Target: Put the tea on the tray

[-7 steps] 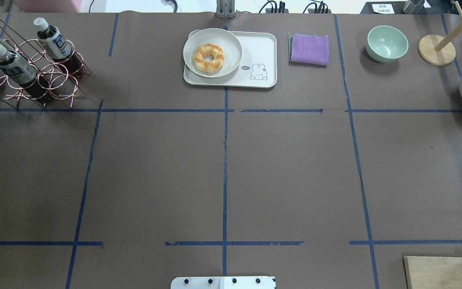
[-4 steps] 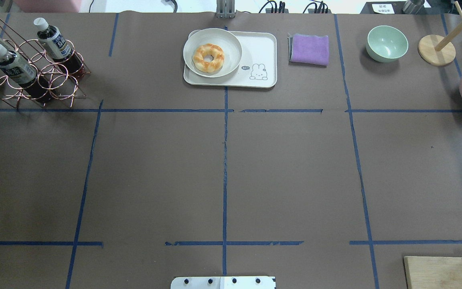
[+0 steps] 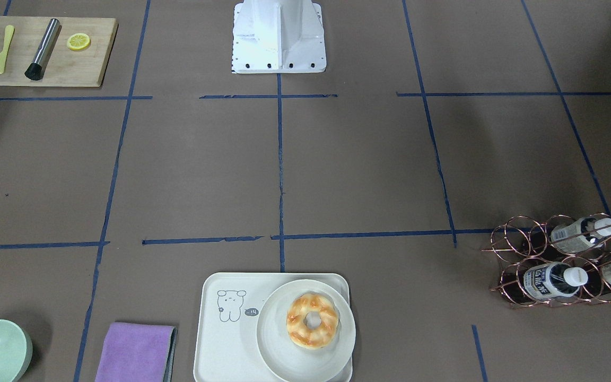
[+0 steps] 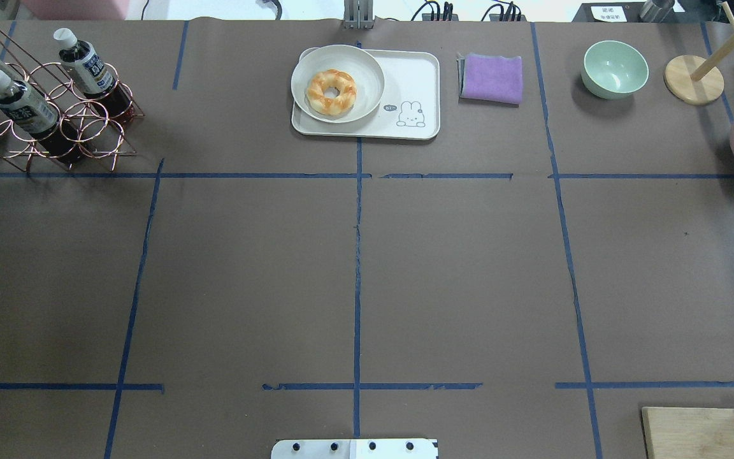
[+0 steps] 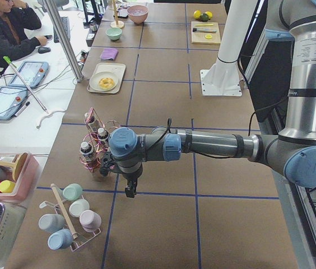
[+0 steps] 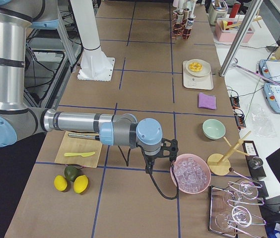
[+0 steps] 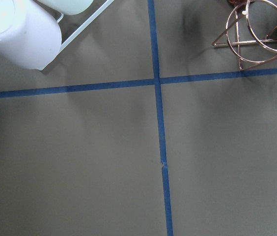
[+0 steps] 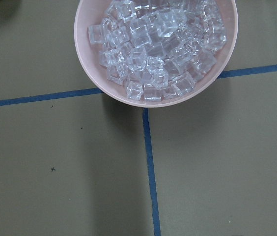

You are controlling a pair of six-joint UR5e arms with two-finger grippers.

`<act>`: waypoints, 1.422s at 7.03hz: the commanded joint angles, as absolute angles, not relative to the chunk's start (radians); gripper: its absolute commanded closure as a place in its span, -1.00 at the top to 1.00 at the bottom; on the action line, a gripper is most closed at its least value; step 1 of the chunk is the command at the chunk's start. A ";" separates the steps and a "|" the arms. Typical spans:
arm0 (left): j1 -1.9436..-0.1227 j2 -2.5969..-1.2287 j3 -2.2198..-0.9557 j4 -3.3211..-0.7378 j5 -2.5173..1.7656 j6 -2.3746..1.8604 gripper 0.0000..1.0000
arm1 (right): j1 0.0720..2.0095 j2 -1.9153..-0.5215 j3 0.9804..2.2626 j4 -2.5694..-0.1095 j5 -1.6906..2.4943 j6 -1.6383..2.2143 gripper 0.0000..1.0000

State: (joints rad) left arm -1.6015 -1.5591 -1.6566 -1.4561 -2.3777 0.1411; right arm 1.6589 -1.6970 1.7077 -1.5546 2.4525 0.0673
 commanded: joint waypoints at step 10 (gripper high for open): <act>-1.580 -1.559 -1.754 -1.604 -2.378 0.102 1.00 | 1.658 -1.697 1.721 -1.551 2.454 0.068 1.00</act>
State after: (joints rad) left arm -1.5939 -1.5585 -1.7066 -1.5646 -2.3777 0.1283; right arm 1.6583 -1.6966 1.7160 -1.5511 2.4545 0.0682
